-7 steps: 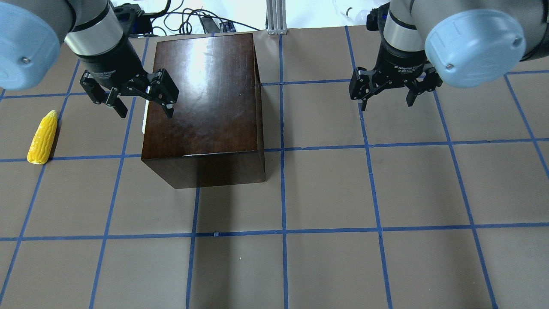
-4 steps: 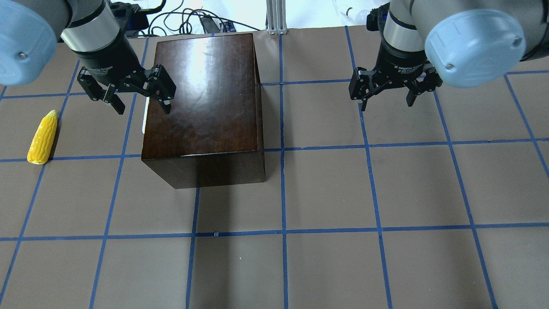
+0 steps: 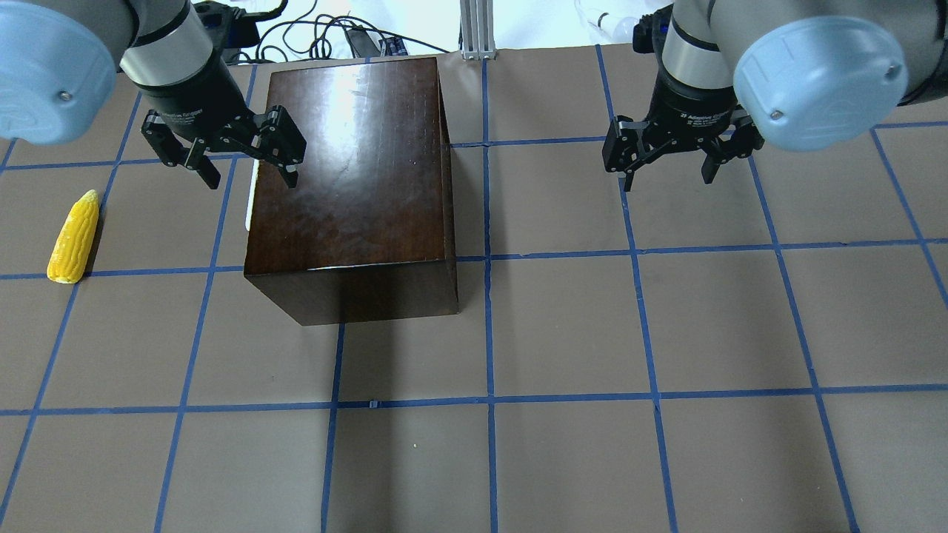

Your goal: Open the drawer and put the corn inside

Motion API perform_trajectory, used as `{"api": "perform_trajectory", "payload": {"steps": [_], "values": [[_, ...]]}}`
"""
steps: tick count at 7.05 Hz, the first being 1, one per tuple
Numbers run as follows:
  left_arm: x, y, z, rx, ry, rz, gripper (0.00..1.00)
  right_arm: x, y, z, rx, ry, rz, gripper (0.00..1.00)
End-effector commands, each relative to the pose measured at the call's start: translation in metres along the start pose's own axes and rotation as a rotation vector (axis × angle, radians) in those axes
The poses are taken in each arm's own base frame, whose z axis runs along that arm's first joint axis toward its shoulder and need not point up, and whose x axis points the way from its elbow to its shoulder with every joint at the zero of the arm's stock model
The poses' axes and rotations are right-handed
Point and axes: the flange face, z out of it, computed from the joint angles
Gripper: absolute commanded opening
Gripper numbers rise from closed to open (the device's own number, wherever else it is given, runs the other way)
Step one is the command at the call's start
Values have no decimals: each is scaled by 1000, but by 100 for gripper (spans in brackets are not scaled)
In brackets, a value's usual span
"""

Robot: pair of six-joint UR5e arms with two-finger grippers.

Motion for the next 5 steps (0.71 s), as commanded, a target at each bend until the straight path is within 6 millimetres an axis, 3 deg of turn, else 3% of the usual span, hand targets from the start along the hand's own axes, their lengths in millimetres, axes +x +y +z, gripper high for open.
{"api": "perform_trajectory", "payload": {"steps": [1, 2, 5], "values": [[-1, -1, -6, 32, -11, 2, 100, 0, 0, -1, 1, 0, 0, 100], [2, 11, -14, 28, -8, 5, 100, 0, 0, 0, 0, 0, 0, 100], [-2, 1, -7, 14, -7, 1, 100, 0, 0, 0, 0, 0, 0, 100]]}}
